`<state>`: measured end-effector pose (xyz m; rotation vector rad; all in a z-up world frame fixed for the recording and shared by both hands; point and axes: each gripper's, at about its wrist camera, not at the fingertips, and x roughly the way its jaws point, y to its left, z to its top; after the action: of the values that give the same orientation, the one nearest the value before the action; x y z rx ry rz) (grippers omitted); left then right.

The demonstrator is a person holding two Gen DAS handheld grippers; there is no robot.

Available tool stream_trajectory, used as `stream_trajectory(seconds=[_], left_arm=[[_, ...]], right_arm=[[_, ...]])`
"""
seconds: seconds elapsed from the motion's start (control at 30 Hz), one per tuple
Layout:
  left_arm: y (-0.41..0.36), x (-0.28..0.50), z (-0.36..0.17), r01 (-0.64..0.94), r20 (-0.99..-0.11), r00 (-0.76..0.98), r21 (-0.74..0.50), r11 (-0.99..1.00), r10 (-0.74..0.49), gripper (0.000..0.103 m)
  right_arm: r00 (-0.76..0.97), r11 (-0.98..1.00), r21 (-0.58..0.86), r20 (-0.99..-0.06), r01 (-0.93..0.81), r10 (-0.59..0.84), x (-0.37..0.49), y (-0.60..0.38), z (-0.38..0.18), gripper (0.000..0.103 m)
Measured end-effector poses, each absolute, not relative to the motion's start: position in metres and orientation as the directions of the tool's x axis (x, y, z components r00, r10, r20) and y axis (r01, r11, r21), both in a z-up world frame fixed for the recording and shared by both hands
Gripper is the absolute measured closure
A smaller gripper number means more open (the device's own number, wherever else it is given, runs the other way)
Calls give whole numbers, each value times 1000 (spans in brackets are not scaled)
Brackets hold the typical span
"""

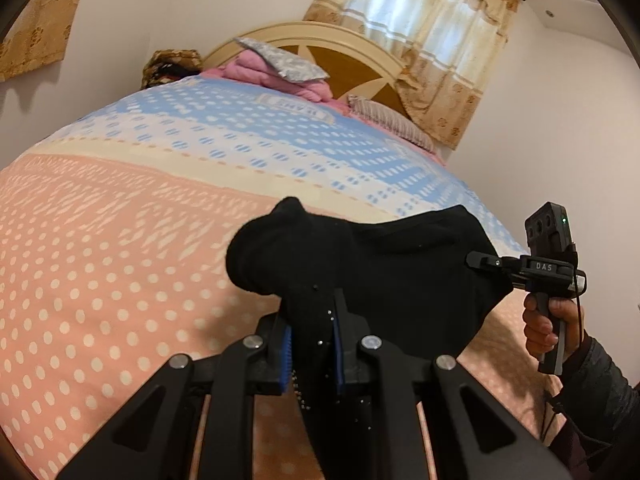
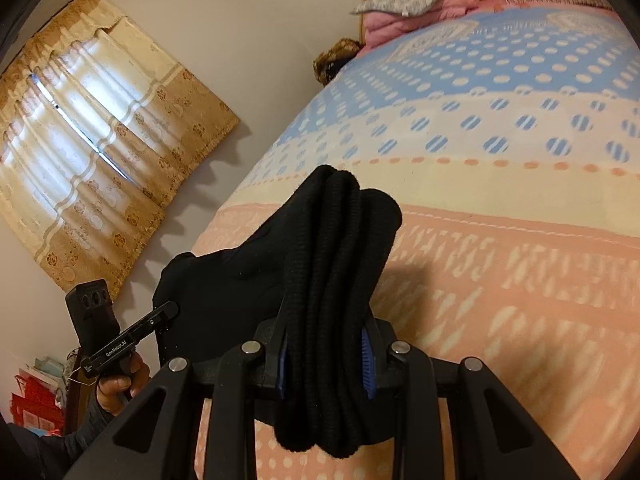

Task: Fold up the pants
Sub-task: 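Lower the folded pants onto the bed and open both tools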

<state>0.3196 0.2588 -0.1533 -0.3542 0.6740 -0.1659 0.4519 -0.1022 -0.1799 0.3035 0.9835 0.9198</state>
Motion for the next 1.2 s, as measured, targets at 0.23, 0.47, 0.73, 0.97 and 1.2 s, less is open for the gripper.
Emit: stream_trajectory(seconds=[0.23, 0.47, 0.73, 0.97, 1.2], left_arm=[[269, 332, -176, -9, -639, 741, -318, 948, -207, 87], [267, 336, -196, -42, -689, 708, -264, 963, -158, 72], [270, 328, -195, -77, -702, 703, -235, 969, -115, 49], [272, 291, -170, -112, -675, 736, -200, 973, -54, 45], [255, 246, -136, -100, -606, 794, -212, 972, -51, 35]], right_arm=[[189, 626, 626, -620, -466, 761, 477, -90, -217, 74], [162, 649, 632, -652, -423, 741, 485, -89, -231, 70], [212, 688, 622, -665, -374, 716, 485, -107, -230, 48], [386, 793, 520, -693, -317, 609, 451, -149, -197, 47], [589, 900, 328, -680, -287, 436, 371, -166, -143, 44]])
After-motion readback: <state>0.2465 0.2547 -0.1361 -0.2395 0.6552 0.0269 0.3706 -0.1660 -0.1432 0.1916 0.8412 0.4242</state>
